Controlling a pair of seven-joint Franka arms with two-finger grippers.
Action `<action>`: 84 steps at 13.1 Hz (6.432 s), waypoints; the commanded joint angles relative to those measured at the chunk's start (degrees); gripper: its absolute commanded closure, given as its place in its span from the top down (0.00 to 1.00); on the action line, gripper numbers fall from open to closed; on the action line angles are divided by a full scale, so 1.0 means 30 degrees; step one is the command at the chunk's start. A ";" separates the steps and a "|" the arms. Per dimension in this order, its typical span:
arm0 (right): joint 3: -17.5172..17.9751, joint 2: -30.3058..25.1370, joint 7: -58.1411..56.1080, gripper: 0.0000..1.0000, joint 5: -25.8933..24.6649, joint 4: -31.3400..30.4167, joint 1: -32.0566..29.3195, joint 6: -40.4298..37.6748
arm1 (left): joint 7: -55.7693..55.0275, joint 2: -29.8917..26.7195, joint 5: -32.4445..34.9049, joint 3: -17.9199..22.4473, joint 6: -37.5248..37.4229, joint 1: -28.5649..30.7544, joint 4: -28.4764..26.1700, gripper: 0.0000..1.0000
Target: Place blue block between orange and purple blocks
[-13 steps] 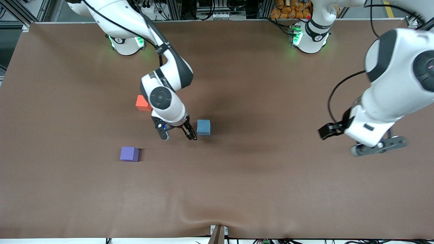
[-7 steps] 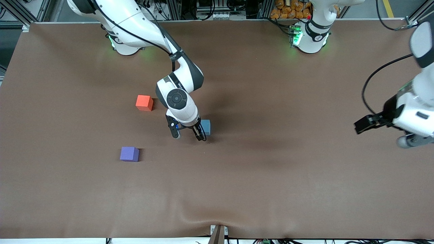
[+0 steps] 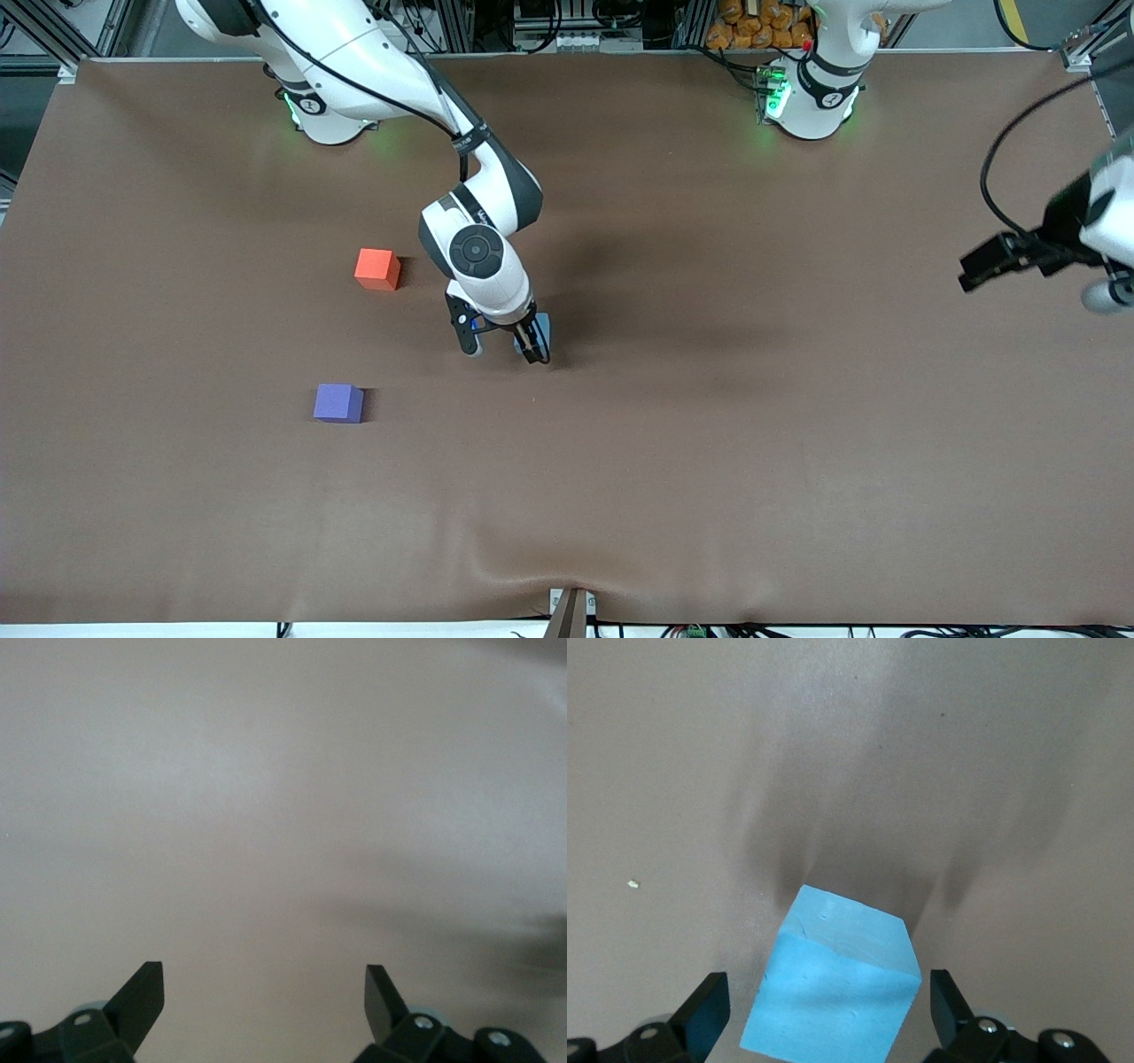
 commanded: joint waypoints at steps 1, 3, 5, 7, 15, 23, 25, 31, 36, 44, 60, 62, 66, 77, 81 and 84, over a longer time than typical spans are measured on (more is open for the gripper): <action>-0.0190 0.0777 0.0781 1.00 -0.0018 0.0770 0.0212 -0.0034 | 0.0226 -0.1944 -0.0523 -0.0175 0.0178 0.0225 -0.2261 1.00; -0.0190 0.1247 0.1018 1.00 -0.0047 0.1210 0.0387 -0.0034 | 0.0255 -0.1974 -0.0523 -0.0407 -0.0229 0.0079 -0.2203 1.00; -0.0190 0.1307 0.1018 0.95 -0.0135 0.1241 0.0475 -0.0034 | 0.0167 -0.1974 -0.0523 -0.0905 -0.0408 0.0107 -0.2203 1.00; -0.0190 0.1307 0.0960 0.46 -0.0165 0.1241 0.0476 0.0024 | 0.0196 -0.2003 -0.0523 -0.0966 -0.0437 0.0107 -0.2261 1.00; -0.0103 -0.1527 -0.7313 0.24 -0.1075 0.1242 -0.1627 -0.4446 | 0.0254 -0.1769 -0.0377 -0.0937 -0.0991 0.0224 -0.1763 1.00; -0.0219 -0.6452 -2.2432 0.24 0.0773 -0.2501 -0.6522 -0.9175 | 0.0576 -0.2032 -0.0288 -0.1025 -0.1140 0.0107 -0.1851 1.00; -0.0249 -0.7099 -2.5160 0.24 0.0773 -0.3734 -0.7430 -0.9029 | 0.1393 -0.2150 -0.0318 -0.1025 -0.1170 0.0224 -0.1939 1.00; -0.0220 -0.7454 -3.3834 0.25 0.0773 -0.7896 -0.9600 -0.4259 | 0.1456 -0.2296 -0.0318 -0.0966 -0.1052 0.0254 -0.1822 1.00; -0.0220 -0.6636 -3.4169 0.25 0.0831 -0.9364 -0.9397 -0.1267 | 0.1456 -0.2208 -0.0259 -0.0820 -0.0819 0.0312 -0.1822 1.00; -0.0161 -0.5256 -3.2761 0.30 0.0832 -0.9335 -0.8841 0.0142 | 0.2277 -0.1916 -0.0288 -0.0761 0.0235 0.1074 -0.1968 1.00; -0.0307 -1.1783 -3.3695 1.00 0.0539 -0.8370 -1.2177 -0.4219 | 0.2745 -0.1857 -0.0523 -0.0790 0.0822 0.1133 -0.1939 1.00; -0.0336 -1.2169 -3.3816 1.00 0.0248 -0.6709 -1.2764 -0.6349 | 0.2745 -0.1886 -0.0523 -0.0848 0.0852 0.1103 -0.1938 1.00; -0.0336 -1.2227 -3.3845 1.00 -0.1451 -0.1959 -1.3029 -1.1596 | 0.2892 -0.1945 -0.0523 -0.0878 0.0676 0.1103 -0.1910 1.00; -0.0337 -1.4924 -3.5251 1.00 -0.2157 0.0443 -1.3586 -1.6434 | 0.3827 -0.2530 -0.0464 -0.0790 -0.2248 0.1221 -0.1617 1.00; -0.0249 -1.4836 -3.5251 1.00 -0.2128 0.1709 -1.4231 -1.8108 | 0.4591 -0.2443 -0.0289 -0.0761 -0.2371 0.1221 -0.1294 1.00; -0.0249 -1.4807 -3.5222 1.00 -0.2128 0.1710 -1.4202 -1.8110 | 0.4416 -0.2355 -0.0259 -0.0761 -0.2371 0.1192 -0.1119 1.00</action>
